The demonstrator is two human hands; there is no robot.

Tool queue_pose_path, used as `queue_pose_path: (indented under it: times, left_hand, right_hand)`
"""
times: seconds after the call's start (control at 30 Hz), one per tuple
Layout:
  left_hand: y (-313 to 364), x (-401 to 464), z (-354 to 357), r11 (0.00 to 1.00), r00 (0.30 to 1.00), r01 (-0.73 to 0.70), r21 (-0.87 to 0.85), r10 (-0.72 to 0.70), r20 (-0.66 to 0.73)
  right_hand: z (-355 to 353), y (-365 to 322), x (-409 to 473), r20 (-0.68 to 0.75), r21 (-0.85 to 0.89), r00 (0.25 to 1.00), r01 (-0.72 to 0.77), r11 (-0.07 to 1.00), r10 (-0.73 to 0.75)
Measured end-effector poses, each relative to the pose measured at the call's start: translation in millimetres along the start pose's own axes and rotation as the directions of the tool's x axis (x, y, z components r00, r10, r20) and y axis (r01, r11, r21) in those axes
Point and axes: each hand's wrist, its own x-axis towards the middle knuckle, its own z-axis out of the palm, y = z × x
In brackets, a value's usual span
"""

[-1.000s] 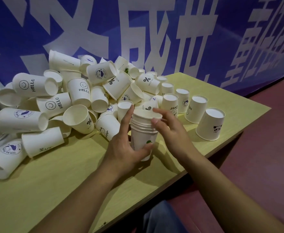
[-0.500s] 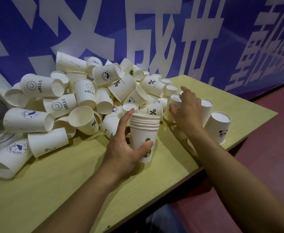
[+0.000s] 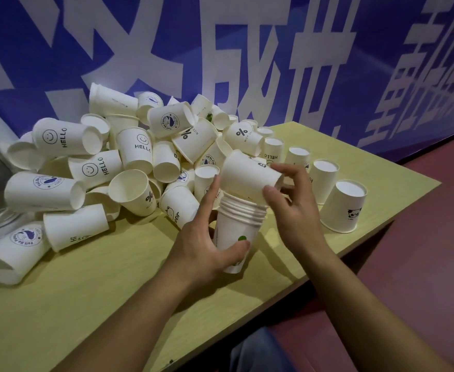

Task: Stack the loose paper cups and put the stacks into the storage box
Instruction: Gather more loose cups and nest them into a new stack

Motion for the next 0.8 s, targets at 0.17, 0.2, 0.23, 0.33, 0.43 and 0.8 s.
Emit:
queue_pose_path:
  times: [0.17, 0.2, 0.23, 0.33, 0.43, 0.8]
  left_hand:
    - [1.3, -1.1, -1.2, 1.0, 0.999, 0.011, 0.023, -0.011, 0.03]
    - [0.9, -0.6, -0.4, 1.0, 1.0, 0.01, 0.026, -0.011, 0.029]
    - [-0.4, 0.3, 0.5, 1.0, 1.0, 0.014, 0.023, -0.014, 0.026]
    - [-4.4, 1.5, 0.7, 0.999, 0.999, 0.032, -0.002, -0.032, 0.0]
    - [-8.6, 5.0, -1.9, 0.998, 0.995, 0.002, -0.065, -0.009, -0.1]
    - [-3.9, 9.7, -12.7, 0.99, 0.956, -0.001, -0.145, -0.042, -0.29]
  right_hand:
    - [-0.6, -7.4, 5.6, 0.066, 0.191, 0.987, -0.154, 0.969, 0.144]
    - [0.4, -8.7, 5.2, 0.115, 0.182, 0.986, -0.14, 0.973, 0.121]
    - [2.1, -10.2, 4.4, 0.171, 0.171, 0.981, -0.125, 0.977, 0.095]
    - [8.0, -10.2, 4.4, 0.274, 0.137, 0.96, -0.097, 0.986, 0.057]
    - [12.8, -9.0, 6.3, 0.187, 0.036, 0.982, -0.047, 0.998, 0.04]
    - [6.1, 50.4, 74.1, 0.159, -0.518, 0.983, 0.007, 0.856, 0.088]
